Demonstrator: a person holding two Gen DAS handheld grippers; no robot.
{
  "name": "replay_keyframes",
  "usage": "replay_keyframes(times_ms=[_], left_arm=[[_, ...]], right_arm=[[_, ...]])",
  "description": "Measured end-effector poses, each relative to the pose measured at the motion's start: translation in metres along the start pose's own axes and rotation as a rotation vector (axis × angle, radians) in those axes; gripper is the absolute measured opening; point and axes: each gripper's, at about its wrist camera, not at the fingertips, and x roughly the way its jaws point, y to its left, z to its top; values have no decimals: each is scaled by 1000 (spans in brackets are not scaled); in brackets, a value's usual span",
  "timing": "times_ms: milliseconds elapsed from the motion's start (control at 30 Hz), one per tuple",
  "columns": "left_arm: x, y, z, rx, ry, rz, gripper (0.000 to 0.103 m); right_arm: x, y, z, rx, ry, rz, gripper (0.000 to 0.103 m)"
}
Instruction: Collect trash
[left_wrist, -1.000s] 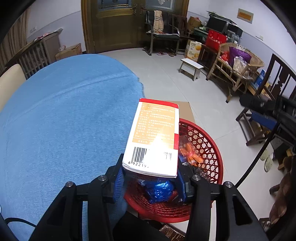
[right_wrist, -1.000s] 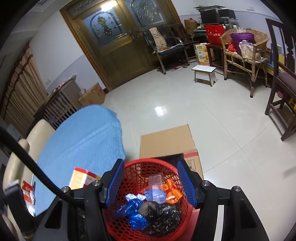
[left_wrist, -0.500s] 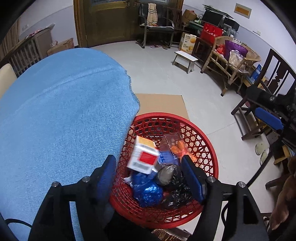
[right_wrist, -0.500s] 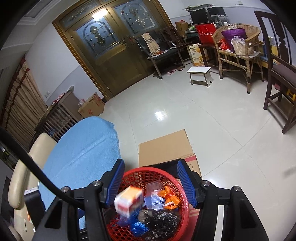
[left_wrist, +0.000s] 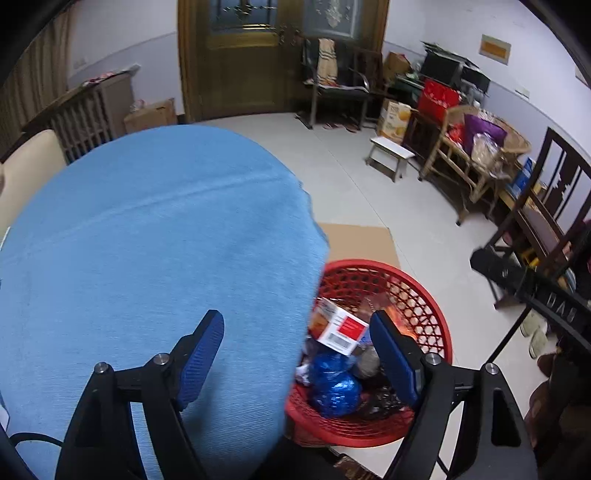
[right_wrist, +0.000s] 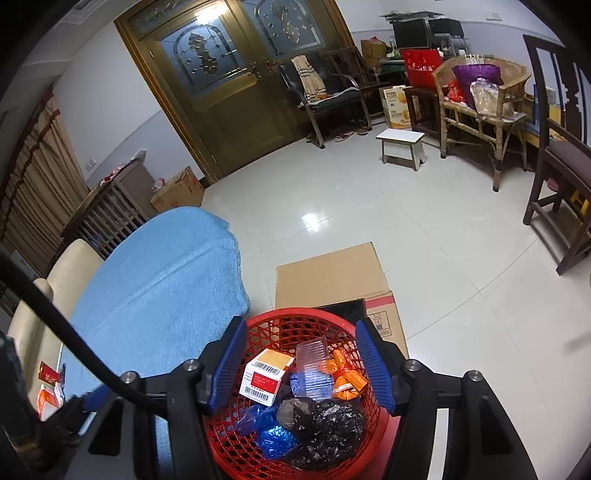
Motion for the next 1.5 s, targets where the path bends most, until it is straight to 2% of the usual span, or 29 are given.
replay_keyframes(times_ms=[133,267,433,633,1000,1333,1500], left_arm=[[-13,21,0,-27,-38,23,82],[-24,38,0,-59,-67,27,83],[-32,56,0,-82,-105,60,97],[-37,67,0,-111,-135,41,98],[-34,63,-2,-98,-120,-3,100],[-32,56,-5,-68,-115,21,100],[-31,52,-7,-36,-111,51,100]], right_arm=[[3,13,-17,-32,-6,-17,70],[13,29,-36,-87,36,-31,70],[19,45,-54,-150,59,-62,70],[16,59,-65,-213,59,-61,71],[10,56,-68,-196,45,-70,71],[-4,54,-63,-174,-18,-85,71],[-6,56,-64,-179,-12,-85,71]])
